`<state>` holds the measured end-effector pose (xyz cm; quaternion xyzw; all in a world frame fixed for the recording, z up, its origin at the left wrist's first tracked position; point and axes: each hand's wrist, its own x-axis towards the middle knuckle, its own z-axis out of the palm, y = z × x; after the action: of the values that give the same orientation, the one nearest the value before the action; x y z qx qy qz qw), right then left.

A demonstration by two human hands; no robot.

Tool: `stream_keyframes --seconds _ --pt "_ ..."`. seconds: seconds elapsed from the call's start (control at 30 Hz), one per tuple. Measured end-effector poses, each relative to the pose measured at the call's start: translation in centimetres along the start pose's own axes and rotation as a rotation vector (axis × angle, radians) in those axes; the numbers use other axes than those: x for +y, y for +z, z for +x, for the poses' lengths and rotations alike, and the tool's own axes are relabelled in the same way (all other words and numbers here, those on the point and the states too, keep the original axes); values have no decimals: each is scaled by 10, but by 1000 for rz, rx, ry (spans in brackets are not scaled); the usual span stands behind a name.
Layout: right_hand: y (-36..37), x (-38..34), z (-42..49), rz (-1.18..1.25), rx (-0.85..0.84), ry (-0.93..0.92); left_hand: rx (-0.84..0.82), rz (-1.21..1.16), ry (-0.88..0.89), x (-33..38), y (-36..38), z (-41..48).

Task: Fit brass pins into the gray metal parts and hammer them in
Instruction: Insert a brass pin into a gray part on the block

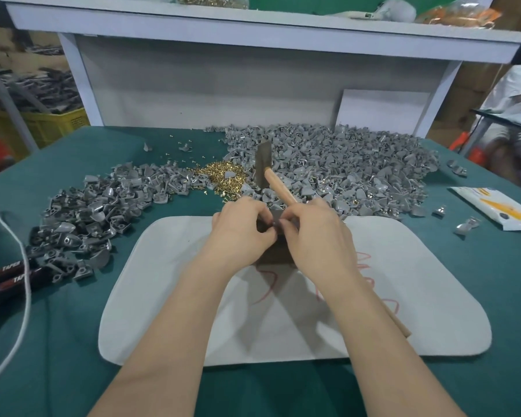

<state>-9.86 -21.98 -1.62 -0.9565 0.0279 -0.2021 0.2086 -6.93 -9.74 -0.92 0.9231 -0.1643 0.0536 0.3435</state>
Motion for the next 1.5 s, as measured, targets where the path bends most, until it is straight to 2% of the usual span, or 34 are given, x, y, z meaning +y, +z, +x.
stream_keyframes --seconds 0.73,0.87,1.0,1.27,1.5 --pt "-6 -1 6 -4 -71 24 12 15 57 -4 2 1" --pt "-3 6 5 151 -20 29 39 30 25 -3 2 1" --pt "-18 13 2 411 66 -49 159 83 -140 -8 -1 2" --pt "-36 24 -5 275 -24 -83 214 63 -220 -14 0 5" --pt "-27 23 -4 241 -13 -41 160 -9 -203 -17 -6 5"
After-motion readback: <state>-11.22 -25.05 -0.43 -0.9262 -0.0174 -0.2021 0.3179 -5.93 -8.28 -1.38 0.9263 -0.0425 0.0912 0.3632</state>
